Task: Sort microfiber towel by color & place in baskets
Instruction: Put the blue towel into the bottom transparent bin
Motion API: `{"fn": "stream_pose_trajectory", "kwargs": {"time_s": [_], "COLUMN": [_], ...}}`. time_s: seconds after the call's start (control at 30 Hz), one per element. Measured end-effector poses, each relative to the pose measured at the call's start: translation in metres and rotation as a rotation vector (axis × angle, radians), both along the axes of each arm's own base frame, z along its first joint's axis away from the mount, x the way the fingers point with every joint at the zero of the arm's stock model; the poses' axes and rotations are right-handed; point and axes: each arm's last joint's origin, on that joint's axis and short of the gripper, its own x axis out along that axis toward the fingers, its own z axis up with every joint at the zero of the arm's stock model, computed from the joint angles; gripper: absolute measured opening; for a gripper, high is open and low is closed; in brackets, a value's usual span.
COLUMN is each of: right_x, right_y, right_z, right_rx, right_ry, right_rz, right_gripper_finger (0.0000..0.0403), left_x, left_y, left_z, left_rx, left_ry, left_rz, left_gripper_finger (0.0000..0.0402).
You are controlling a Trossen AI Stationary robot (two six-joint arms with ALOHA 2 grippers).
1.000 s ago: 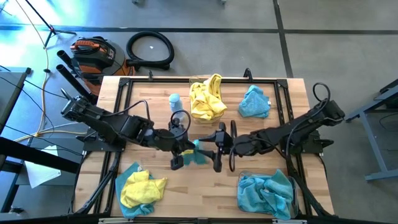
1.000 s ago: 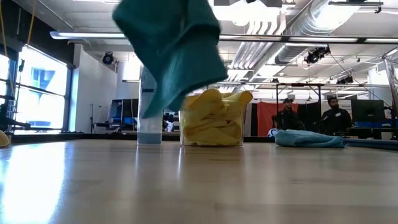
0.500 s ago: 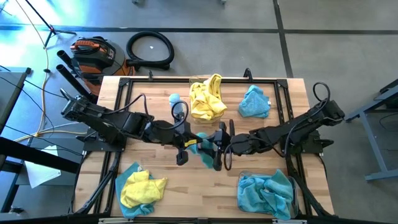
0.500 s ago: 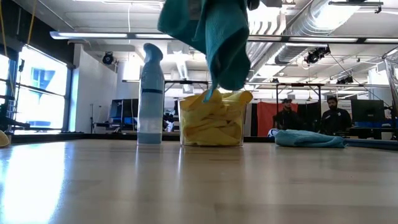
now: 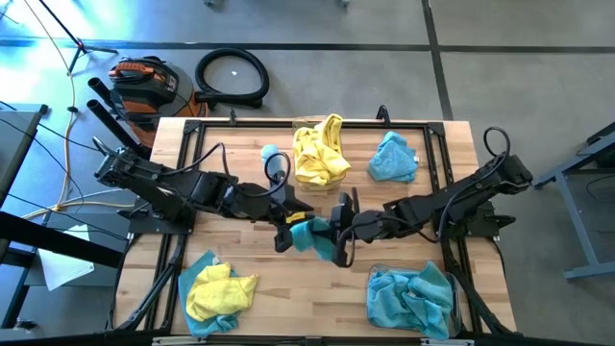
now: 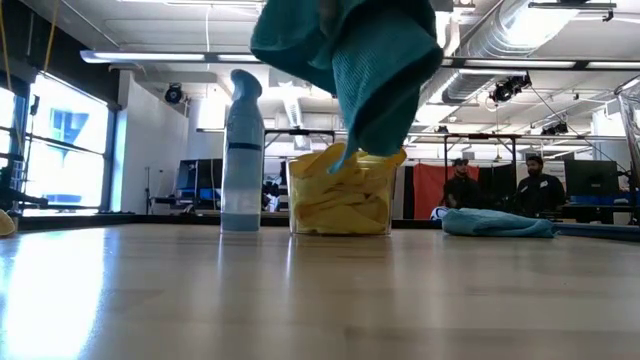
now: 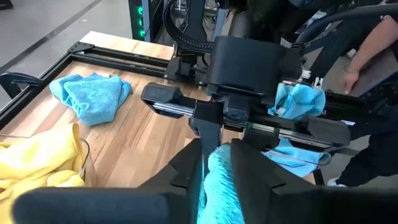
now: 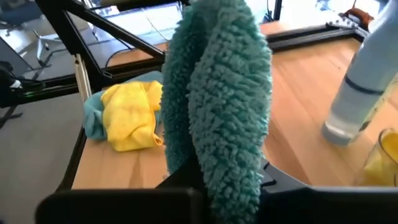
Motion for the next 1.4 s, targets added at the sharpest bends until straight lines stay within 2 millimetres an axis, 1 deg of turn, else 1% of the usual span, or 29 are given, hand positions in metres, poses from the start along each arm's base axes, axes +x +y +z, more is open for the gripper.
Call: {"fn": "stream_pose_trajectory", "kwargs": {"time_s": [0.1,0.2,0.3,0.4,0.53,0.6,0.67,0.77,0.83,0.9,0.97,1.1,1.2,1.27,1.4], "right_x": [-0.003,-0.011,-0.026,-0.048,-0.079,-0.092,-0.102,-0.111,-0.114,-0.115,-0.115,-0.112,-0.107,-0.101,-0.083], "right_y": [0.0,0.002,0.007,0.015,0.033,0.044,0.056,0.075,0.088,0.101,0.113,0.138,0.152,0.158,0.159], "right_z": [-0.003,0.0,0.007,0.021,0.054,0.072,0.088,0.105,0.107,0.104,0.096,0.075,0.059,0.048,0.028], "right_rx": [0.041,0.095,0.157,0.223,0.3,0.334,0.387,0.476,0.514,0.538,0.555,0.584,0.592,0.562,0.427], "right_ry": [0.036,0.067,0.091,0.136,0.229,0.25,0.276,0.329,0.412,0.525,0.668,0.959,1.099,1.111,0.968], "right_rz": [-0.024,-0.041,-0.06,-0.094,-0.157,-0.184,-0.212,-0.25,-0.279,-0.331,-0.398,-0.495,-0.516,-0.533,-0.577], "right_gripper_finger": [0.0018,0.0006,0.0008,0.0004,0.0003,0.0003,0.0002,0.0002,0.0001,0.0001,0.0001,0.0001,0.0001,0.0001,0.0001], "left_x": [-0.001,-0.006,-0.012,-0.023,-0.045,-0.059,-0.075,-0.099,-0.115,-0.128,-0.14,-0.157,-0.166,-0.17,-0.175], "left_y": [0.0,0.002,0.003,0.003,0.004,0.005,0.009,0.015,0.019,0.023,0.026,0.031,0.035,0.036,0.038], "left_z": [0.0,-0.002,-0.007,-0.02,-0.046,-0.059,-0.067,-0.076,-0.078,-0.079,-0.078,-0.074,-0.072,-0.07,-0.066], "left_rx": [0.012,0.059,0.072,0.089,0.042,0.014,-0.02,-0.072,-0.097,-0.112,-0.122,-0.144,-0.155,-0.167,-0.168], "left_ry": [0.006,0.057,0.126,0.171,0.177,0.166,0.143,0.125,0.106,0.079,0.054,0.001,-0.023,-0.039,-0.062], "left_rz": [-0.005,-0.021,-0.02,-0.036,-0.029,-0.028,-0.023,-0.01,-0.011,-0.02,-0.03,-0.048,-0.054,-0.065,-0.09], "left_gripper_finger": [0.01,0.0118,0.0121,0.0119,0.0118,0.0118,0.0118,0.0117,0.0117,0.0117,0.0117,0.0117,0.0117,0.0117,0.0117]}}
